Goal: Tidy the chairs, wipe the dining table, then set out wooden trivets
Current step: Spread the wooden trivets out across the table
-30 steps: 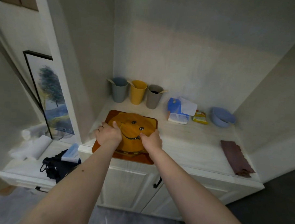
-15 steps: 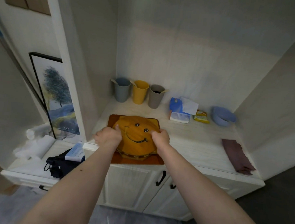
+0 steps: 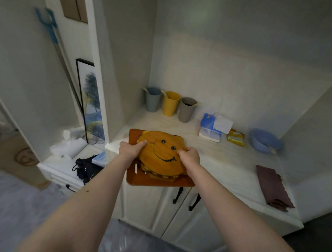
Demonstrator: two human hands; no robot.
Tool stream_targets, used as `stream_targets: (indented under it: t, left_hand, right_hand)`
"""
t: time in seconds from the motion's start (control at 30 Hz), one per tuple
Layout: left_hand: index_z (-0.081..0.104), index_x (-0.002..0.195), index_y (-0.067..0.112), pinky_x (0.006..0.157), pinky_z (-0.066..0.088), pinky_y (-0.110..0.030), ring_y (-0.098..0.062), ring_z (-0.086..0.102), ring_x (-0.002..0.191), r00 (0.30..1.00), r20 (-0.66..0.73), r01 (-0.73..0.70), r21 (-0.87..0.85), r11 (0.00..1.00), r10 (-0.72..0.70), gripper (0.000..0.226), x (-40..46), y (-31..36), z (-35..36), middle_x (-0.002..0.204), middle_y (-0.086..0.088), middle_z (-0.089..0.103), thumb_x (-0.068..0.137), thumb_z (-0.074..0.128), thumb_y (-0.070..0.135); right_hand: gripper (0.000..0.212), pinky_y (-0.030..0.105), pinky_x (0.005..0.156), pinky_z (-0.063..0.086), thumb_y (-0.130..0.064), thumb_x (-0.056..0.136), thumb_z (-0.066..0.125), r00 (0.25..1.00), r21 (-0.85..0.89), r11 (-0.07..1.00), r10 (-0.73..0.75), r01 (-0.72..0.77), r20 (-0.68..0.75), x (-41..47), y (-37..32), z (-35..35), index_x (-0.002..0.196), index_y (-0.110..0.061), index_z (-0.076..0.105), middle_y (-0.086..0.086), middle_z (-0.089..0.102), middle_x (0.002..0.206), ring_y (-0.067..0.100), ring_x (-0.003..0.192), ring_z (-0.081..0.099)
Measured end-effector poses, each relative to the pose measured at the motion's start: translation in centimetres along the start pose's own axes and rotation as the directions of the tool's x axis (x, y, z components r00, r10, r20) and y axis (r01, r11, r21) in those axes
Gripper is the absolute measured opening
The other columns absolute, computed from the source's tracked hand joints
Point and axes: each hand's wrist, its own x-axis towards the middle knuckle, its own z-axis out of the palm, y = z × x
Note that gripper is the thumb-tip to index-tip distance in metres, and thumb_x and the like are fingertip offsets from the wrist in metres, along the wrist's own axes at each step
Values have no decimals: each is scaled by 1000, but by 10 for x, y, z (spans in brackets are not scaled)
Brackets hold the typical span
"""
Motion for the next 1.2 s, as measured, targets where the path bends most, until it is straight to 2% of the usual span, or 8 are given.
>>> stream_targets:
  t: [0.27,0.4,0.53,0.7,0.87,0.93,1.1,1.2]
  left_hand:
    - [37,137,13,96,43,-53,-36,52,119,993,80,103,-228,968,-86,93,-55,-46,-10,131,-12,53,62,85,41]
    - [38,137,13,95,43,-54,-36,53,117,996,9,91,-333,938,-94,97,-73,-64,-12,130,-13,53,58,87,38]
    - [39,136,13,96,45,-55,-35,54,115,997,-47,38,-383,923,-60,99,-83,-71,-23,128,-12,54,55,89,40]
    - [53,113,10,78,52,-41,-25,62,93,993,-105,-6,-455,890,-47,68,-95,-82,-55,116,-11,62,59,88,33]
    - [52,94,13,60,50,-30,-20,61,81,979,-198,-55,-510,859,-55,56,-113,-99,-113,94,-3,61,56,90,30]
    - [47,109,12,67,51,-34,-23,60,88,967,-242,-60,-527,848,-82,72,-121,-110,-149,102,-5,58,55,91,31]
    - [42,127,5,83,54,-42,-27,60,101,928,-349,-95,-565,820,-133,91,-145,-142,-239,117,-11,57,55,91,30]
    - [43,121,6,64,51,-32,-22,59,87,884,-435,-121,-568,814,-173,82,-165,-163,-296,112,-9,56,58,90,30]
  right_hand:
    - [41,27,69,41,-24,86,61,985,-138,982,-113,131,130,-20,14,-12,124,-13,53,-1,53,93,14,79,49]
    - [40,33,78,48,-27,87,62,974,-158,975,-122,154,193,-31,14,-12,124,-14,54,8,61,115,21,91,57]
    - [46,37,86,50,-29,86,66,962,-135,978,-121,158,244,-40,11,-8,128,-14,53,8,60,120,26,101,58]
    - [64,38,86,50,-25,80,76,939,-59,990,-105,131,328,-62,-2,11,135,-11,46,11,55,129,27,106,56]
    - [83,39,89,44,-28,79,76,887,-117,990,-18,81,461,-92,-18,58,146,-13,30,12,42,143,31,123,47]
    - [85,38,85,44,-30,79,76,864,-154,985,7,82,503,-116,-25,93,147,-14,26,12,41,143,30,119,47]
    - [84,44,100,44,-40,73,80,777,-218,967,38,128,628,-174,-33,176,140,-14,37,10,47,140,30,123,49]
    - [94,43,97,46,-45,67,84,703,-214,957,16,195,711,-217,-40,226,141,-11,37,10,47,140,31,124,49]
